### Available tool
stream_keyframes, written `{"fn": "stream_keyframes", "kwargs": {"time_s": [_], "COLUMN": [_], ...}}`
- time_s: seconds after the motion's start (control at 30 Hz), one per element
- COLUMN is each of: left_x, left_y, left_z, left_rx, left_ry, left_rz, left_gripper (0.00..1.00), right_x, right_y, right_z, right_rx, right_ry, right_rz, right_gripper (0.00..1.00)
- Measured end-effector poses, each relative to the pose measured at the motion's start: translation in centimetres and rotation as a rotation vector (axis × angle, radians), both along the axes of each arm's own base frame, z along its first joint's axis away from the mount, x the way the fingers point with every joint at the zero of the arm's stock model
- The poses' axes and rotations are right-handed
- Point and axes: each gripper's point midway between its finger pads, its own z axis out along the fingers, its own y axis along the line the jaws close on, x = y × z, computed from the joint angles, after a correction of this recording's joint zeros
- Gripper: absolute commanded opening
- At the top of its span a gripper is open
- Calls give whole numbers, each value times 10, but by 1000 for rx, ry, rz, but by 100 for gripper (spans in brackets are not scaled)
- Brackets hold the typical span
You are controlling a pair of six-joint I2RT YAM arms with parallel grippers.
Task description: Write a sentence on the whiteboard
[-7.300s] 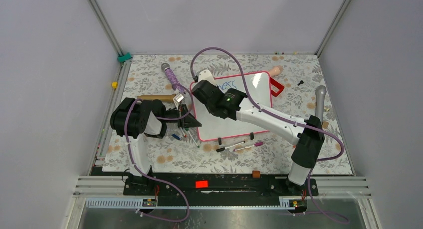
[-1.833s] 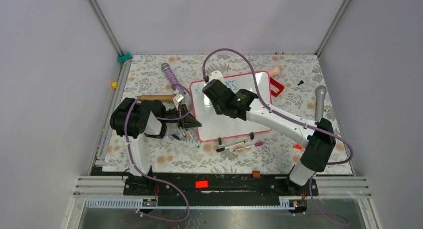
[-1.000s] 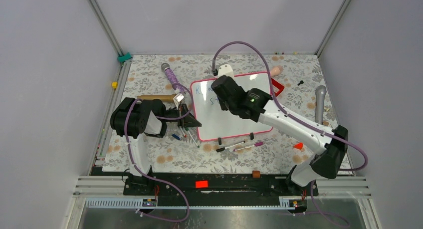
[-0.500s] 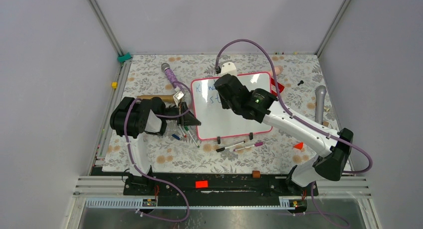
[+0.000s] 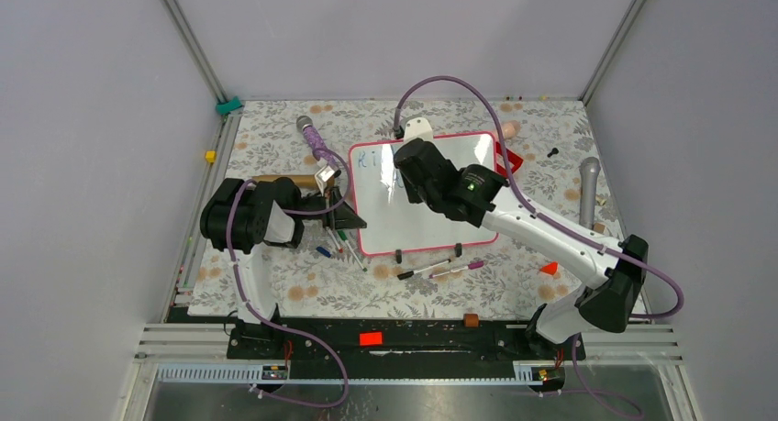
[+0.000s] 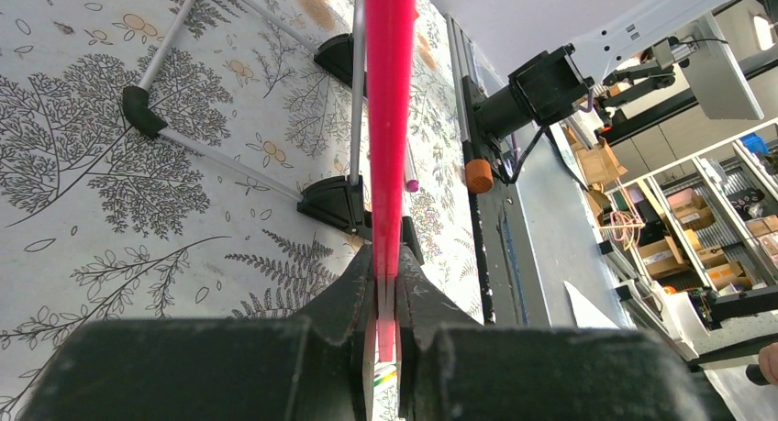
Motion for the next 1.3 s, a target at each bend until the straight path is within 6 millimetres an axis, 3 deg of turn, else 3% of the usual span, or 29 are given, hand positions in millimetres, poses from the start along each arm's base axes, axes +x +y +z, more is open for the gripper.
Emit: {"fn": "stream_keyframes", "kwargs": {"time_s": [0.47,0.63,1.3], "left_x": [1,1,2], "left_y": [2,2,2], "left_z": [-2,-2,-2], "left_rx": [0,0,1], "left_ry": [3,1,-8], "left_rz": [6,6,6], "left_gripper": [1,7,4], "right_x": [4,7,10], "right_y": [7,11,12], "right_z": [-21,-27,-39], "right_rx": [-41,-57,-93], "right_ry": [26,27,40], "right_rz": [13,22,16], "right_gripper": [0,0,0]}}
